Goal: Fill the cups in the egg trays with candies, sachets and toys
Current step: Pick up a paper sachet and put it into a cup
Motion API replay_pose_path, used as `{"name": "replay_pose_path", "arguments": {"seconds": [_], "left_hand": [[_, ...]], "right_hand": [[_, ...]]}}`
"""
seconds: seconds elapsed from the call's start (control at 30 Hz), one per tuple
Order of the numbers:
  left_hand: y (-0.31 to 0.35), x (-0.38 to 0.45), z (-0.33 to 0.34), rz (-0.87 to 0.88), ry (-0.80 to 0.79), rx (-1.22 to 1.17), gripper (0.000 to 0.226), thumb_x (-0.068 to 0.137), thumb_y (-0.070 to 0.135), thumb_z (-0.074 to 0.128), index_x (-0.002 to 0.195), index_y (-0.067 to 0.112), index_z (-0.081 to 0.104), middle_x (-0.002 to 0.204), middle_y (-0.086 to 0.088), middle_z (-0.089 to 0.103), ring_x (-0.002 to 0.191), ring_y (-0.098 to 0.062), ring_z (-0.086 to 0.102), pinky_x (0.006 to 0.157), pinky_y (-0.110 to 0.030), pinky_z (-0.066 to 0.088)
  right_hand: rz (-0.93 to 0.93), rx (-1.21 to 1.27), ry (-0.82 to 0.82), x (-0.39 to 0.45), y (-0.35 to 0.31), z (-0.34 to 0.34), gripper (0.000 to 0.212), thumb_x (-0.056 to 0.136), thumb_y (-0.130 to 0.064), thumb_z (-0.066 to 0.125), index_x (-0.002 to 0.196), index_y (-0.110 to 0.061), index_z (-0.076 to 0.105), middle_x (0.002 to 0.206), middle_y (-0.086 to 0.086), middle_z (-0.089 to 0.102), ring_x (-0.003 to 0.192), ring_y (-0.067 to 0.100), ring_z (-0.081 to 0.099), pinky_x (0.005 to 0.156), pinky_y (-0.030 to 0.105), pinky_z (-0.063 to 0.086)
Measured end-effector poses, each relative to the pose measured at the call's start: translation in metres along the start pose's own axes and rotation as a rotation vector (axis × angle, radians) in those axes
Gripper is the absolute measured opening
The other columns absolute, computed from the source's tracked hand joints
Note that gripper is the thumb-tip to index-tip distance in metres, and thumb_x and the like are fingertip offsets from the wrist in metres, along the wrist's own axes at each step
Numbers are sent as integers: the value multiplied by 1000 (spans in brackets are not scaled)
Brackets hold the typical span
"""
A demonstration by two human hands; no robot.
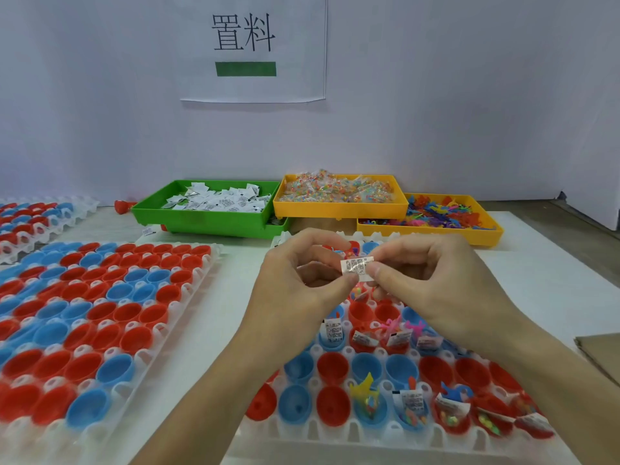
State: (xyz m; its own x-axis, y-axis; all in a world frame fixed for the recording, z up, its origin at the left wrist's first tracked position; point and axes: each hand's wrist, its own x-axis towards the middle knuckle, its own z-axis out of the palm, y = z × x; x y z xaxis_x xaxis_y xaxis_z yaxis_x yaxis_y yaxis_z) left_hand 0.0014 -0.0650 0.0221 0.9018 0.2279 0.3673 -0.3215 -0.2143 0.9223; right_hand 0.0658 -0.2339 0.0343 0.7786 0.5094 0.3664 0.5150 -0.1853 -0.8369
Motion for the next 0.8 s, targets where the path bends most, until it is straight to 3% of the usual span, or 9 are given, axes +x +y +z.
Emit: {"name": "replay_pose_path", "arguments": {"seconds": [0.17, 0.27, 0.37, 0.43, 0.53, 0.7, 0.8], "left_hand": [[6, 3, -13, 23, -150, 177, 21, 78, 5, 81, 92, 19, 72, 79, -1, 71, 71, -14, 66, 65, -24, 53], [11, 4, -28, 7, -328, 325, 10, 79, 12, 80, 83, 21, 78, 75, 7, 70, 66, -9, 59, 60, -22, 49], [15, 3, -36, -22, -462, 363, 11, 79, 14, 81, 80, 25, 81, 76, 7, 71, 71, -23, 59, 63, -38, 50], [16, 3, -39, -38, -525, 362, 10, 78, 16, 82, 81, 26, 81, 76, 1, 71, 68, -25, 56, 59, -39, 46], [16, 2, -41, -30, -560, 373, 8, 79, 19, 82, 82, 25, 81, 74, 2, 70, 63, -10, 52, 55, -26, 43], [14, 2, -38, -2, -523, 396, 8, 80, 19, 80, 81, 27, 80, 70, 10, 69, 61, -5, 53, 56, -20, 45], [13, 1, -37, 11, -525, 384, 11, 82, 15, 78, 80, 25, 80, 69, 13, 68, 60, -1, 54, 56, -15, 44]], "right_hand": [[-73, -54, 28, 2, -6, -16, 9, 85, -14, 74, 84, -22, 77, 76, -6, 75, 67, 9, 71, 63, 16, 56], [-87, -12, -196, 0, -14, -31, 8, 77, -24, 74, 82, -21, 80, 79, -3, 77, 70, 12, 73, 65, 19, 58], [-82, -49, -424, -5, -16, -31, 7, 79, -25, 76, 83, -23, 81, 81, -2, 77, 73, 14, 74, 68, 25, 60], [-88, -106, -507, -6, -14, -28, 9, 84, -18, 78, 85, -26, 81, 81, -5, 76, 74, 14, 72, 69, 25, 60], [-117, -180, -556, -8, -15, -24, 10, 85, -20, 77, 86, -29, 80, 79, -14, 74, 75, 12, 71, 67, 19, 56], [-141, -254, -594, -11, -16, -17, 16, 79, -43, 68, 89, -37, 78, 78, -20, 71, 75, 9, 70, 64, 18, 56], [-119, -282, -566, -10, -18, -14, 13, 77, -43, 68, 86, -40, 77, 76, -23, 70, 72, 7, 69, 59, 13, 52]]}}
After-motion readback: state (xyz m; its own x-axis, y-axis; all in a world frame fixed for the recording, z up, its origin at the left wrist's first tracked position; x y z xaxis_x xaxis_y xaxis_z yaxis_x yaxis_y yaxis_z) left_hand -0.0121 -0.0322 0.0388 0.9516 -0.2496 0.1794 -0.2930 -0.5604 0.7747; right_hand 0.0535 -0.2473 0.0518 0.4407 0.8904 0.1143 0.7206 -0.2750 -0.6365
